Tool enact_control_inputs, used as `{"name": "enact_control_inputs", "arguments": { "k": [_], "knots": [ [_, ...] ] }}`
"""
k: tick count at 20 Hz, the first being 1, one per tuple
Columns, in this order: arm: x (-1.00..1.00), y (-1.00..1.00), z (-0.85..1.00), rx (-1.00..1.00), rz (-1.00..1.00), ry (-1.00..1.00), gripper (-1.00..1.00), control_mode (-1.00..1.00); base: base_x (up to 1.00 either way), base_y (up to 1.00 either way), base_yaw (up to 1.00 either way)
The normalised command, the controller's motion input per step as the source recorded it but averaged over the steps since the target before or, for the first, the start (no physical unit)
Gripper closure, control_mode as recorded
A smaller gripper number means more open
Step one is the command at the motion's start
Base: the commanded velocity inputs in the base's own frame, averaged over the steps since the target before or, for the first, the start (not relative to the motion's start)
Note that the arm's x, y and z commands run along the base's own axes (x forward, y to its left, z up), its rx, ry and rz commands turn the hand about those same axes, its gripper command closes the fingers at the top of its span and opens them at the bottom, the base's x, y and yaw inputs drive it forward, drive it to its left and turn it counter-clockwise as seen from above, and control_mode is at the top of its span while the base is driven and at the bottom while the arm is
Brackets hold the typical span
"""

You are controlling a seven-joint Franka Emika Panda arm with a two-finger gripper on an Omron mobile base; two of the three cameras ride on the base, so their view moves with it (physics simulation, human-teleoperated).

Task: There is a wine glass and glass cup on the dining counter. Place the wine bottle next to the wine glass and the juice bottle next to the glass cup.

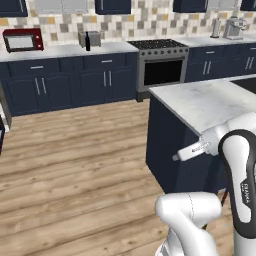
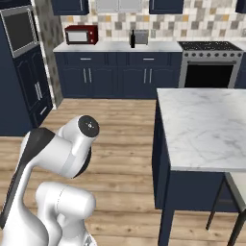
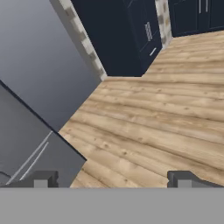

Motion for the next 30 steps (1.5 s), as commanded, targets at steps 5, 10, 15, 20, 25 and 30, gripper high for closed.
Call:
{"name": "enact_control_inputs", "arguments": {
  "k": [5, 10, 15, 20, 25, 30],
  "knots": [
    [0.00, 0.00, 0.00, 0.00, 0.00, 0.00, -1.00, 1.00, 0.73, 0.61, -0.07],
    [0.00, 0.00, 0.00, 0.00, 0.00, 0.00, -1.00, 1.00, 0.81, 0.54, -0.06],
    [0.00, 0.00, 0.00, 0.00, 0.00, 0.00, -1.00, 1.00, 0.93, 0.31, -0.07],
    [0.00, 0.00, 0.00, 0.00, 0.00, 0.00, -1.00, 1.00, 0.94, 0.19, -0.06],
    [0.00, 0.00, 0.00, 0.00, 0.00, 0.00, -1.00, 1.00, 0.94, 0.07, -0.01],
    [0.00, 0.00, 0.00, 0.00, 0.00, 0.00, -1.00, 1.00, 0.94, 0.01, 0.00]
  ]
}}
